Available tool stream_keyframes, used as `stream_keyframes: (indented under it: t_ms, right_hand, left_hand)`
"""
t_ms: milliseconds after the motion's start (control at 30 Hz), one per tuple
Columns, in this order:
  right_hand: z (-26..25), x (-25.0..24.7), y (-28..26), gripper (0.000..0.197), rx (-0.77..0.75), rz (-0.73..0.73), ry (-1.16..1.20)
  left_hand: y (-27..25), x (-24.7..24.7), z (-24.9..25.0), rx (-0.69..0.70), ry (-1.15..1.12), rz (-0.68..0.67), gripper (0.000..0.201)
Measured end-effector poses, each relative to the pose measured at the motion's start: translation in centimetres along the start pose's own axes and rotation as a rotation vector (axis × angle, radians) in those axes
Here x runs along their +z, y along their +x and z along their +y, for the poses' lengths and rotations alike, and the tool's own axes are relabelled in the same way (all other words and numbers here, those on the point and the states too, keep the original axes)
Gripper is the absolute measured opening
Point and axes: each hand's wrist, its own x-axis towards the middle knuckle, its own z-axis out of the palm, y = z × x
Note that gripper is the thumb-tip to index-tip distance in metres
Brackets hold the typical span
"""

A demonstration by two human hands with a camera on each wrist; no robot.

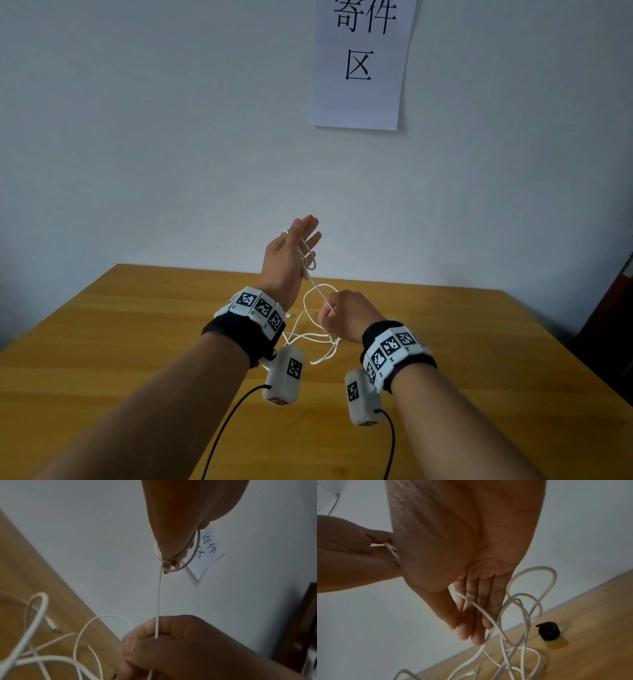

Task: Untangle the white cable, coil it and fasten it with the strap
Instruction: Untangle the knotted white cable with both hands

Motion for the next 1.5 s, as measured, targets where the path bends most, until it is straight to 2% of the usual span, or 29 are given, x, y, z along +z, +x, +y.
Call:
stream_keyframes:
  t_ms: [100, 133, 233, 300, 500, 633, 700, 833, 933, 1033, 1100, 1167, 1300, 1500]
  right_hand:
    - [0.3, 0.1, -0.2, 0.025, 0.016, 0.013, 0.003]
    - [0.3, 0.1, -0.2, 0.025, 0.015, 0.012, -0.004]
    - [0.1, 0.0, -0.2, 0.021, 0.012, 0.011, -0.050]
    - [0.2, 0.0, 0.0, 0.017, -0.003, 0.028, -0.070]
    - [-0.1, -0.8, 0.3, 0.014, -0.058, 0.146, -0.070]
    - [-0.2, -1.0, 0.3, 0.013, -0.115, 0.156, -0.021]
    - [-0.1, -1.1, 0.2, 0.015, -0.114, 0.174, 0.027]
    - [0.2, -1.0, 0.0, 0.016, -0.138, 0.182, 0.042]
    - [0.2, -0.9, 0.0, 0.021, -0.147, 0.163, 0.062]
    - [0.4, -0.6, 0.0, 0.030, -0.162, 0.132, 0.038]
    - [0.6, -0.4, 0.0, 0.034, -0.169, 0.126, 0.016]
    - [0.7, -0.4, 0.0, 0.039, -0.161, 0.133, 0.029]
    - [0.5, -0.4, -0.2, 0.055, -0.139, 0.165, -0.025]
    - [0.4, -0.1, -0.1, 0.063, -0.115, 0.210, -0.031]
  left_hand:
    - [0.1, -0.2, -0.1, 0.053, 0.183, -0.004, 0.059]
    - [0.3, -0.4, -0.3, 0.082, 0.255, -0.010, 0.059]
    - [0.5, -0.6, -1.0, 0.194, 0.563, -0.042, 0.043]
    - [0.6, -0.6, -1.6, 0.284, 0.773, -0.062, 0.052]
    - [0.4, -1.8, -3.7, 0.445, 1.267, -0.353, 0.046]
    - [-0.2, -2.2, -3.6, 0.452, 1.634, -0.411, 0.045]
    - [0.0, -2.5, -3.9, 0.434, 1.741, -0.423, 0.049]
    - [-0.2, -2.5, -4.0, 0.341, 1.834, -0.413, 0.060]
    - [-0.5, -2.3, -3.8, 0.320, 1.882, -0.420, 0.060]
    - [-0.7, -2.2, -3.5, 0.237, 1.869, -0.418, 0.058]
    - [-0.7, -2.2, -3.8, 0.181, 1.822, -0.401, 0.057]
    - [-0.5, -2.4, -4.2, 0.105, 1.744, -0.326, 0.061]
    - [-0.3, -2.4, -4.6, 0.104, 1.681, -0.233, 0.064]
    - [0.1, -2.0, -4.8, -0.050, 1.455, -0.110, 0.062]
